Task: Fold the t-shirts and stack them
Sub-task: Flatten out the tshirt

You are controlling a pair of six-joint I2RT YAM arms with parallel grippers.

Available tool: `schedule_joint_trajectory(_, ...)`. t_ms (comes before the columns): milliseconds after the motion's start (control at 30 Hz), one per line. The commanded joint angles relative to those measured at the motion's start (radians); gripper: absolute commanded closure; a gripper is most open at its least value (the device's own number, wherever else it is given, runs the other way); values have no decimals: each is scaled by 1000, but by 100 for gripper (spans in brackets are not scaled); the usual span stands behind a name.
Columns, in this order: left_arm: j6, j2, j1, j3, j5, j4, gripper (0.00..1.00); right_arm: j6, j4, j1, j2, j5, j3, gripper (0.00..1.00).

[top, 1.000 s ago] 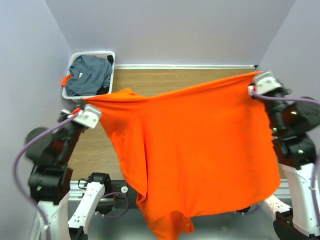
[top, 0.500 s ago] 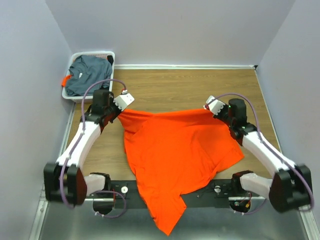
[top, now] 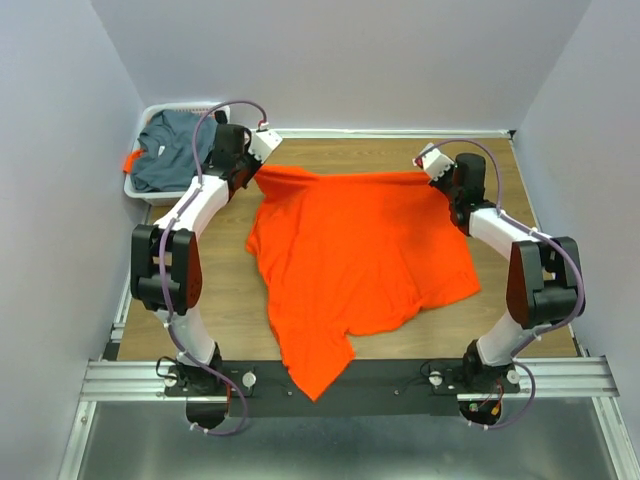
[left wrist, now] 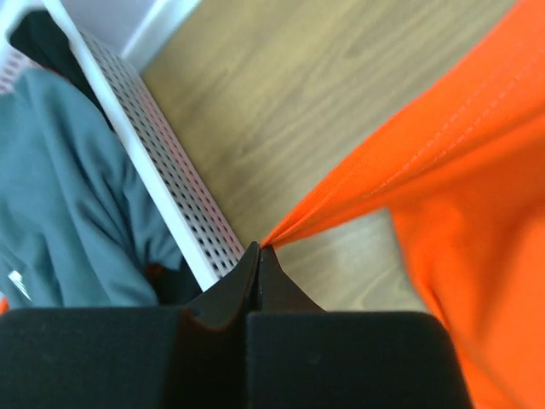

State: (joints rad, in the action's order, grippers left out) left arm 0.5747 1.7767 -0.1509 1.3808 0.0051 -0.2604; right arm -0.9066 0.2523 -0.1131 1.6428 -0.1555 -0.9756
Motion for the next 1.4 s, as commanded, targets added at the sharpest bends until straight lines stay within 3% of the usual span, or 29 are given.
schedule_joint_trajectory(0, -52, 12, -9, 92, -51, 3, 100, 28, 45, 23, 40, -62, -81, 99)
schedule_joint_trajectory(233, -96, -127, 36, 219, -14, -66, 100, 80, -63, 29, -49, -87, -290, 100)
schedule_joint_trajectory(400, -84, -417, 53, 175, 22, -105, 100, 124, -232, 29, -275, -36, -362, 99)
schedule_joint_trajectory(633, -79, -866, 53, 98, 21, -192, 100, 101, -389, 29, -634, 16, -319, 100)
schedule_joint_trajectory(867, -128, -1098, 53, 156, -45, -310, 100, 94, -435, 29, -840, -19, -379, 99)
schedule_joint_trajectory(967, -131, -1113, 53, 236, -80, -361, 100, 72, -438, 29, -854, -15, -410, 99)
schedule_joint_trajectory(1100, -115, -1096, 53, 235, -94, -401, 100, 28, -436, 29, -824, 5, -388, 99)
schedule_joint_trajectory(1367, -56, -933, 53, 28, -11, -402, 100, 2, -411, 30, -661, 66, -185, 99)
